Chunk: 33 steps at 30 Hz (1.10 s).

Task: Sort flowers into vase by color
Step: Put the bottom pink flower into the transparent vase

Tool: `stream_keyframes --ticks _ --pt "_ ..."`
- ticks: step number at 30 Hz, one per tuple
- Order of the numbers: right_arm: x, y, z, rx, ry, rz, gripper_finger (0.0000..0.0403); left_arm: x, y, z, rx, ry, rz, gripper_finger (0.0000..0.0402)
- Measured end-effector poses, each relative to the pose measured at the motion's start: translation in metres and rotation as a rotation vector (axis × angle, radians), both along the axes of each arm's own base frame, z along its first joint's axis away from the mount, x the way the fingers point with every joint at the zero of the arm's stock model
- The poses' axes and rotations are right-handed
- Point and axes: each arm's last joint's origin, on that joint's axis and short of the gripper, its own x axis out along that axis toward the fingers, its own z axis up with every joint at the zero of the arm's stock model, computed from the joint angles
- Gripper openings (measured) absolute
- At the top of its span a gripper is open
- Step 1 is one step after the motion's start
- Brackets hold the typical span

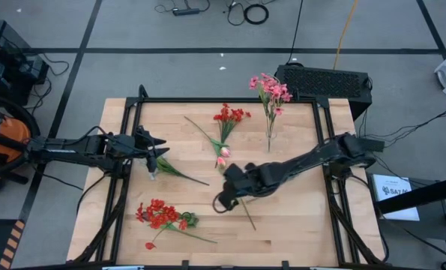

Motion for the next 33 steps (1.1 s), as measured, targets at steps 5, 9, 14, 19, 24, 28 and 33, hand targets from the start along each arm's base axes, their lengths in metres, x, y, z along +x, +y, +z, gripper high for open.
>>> stream_keyframes --ticks 5,9,14,19,24,28,33 --pt "0.023 -0.006 -0.016 0.007 -0.054 -0.006 0.0003 0.000 0.000 0.000 0.000 0.000 0.000 0.0168" --pt "0.026 -0.016 -0.029 0.062 -0.010 -0.141 0.0012 0.000 0.000 0.000 -0.005 0.001 -0.010 0.0168" --pt "0.024 -0.025 -0.033 0.039 0.028 -0.171 0.0053 0.000 0.000 -0.001 -0.007 0.014 -0.013 0.0168" --pt "0.024 -0.032 -0.033 -0.017 0.032 -0.195 0.0109 0.001 0.000 -0.002 -0.007 0.021 -0.013 0.0168" --pt "0.027 -0.035 -0.043 -0.043 0.060 -0.200 0.0155 0.002 0.000 -0.003 -0.006 0.031 -0.013 0.0168" --pt "0.031 -0.036 -0.056 -0.063 0.089 -0.179 0.0175 0.003 -0.001 -0.003 -0.006 0.038 -0.013 0.0168" --pt "0.035 -0.036 -0.083 -0.068 0.158 -0.149 0.0175 0.002 -0.001 -0.006 -0.010 0.065 -0.018 0.0168"
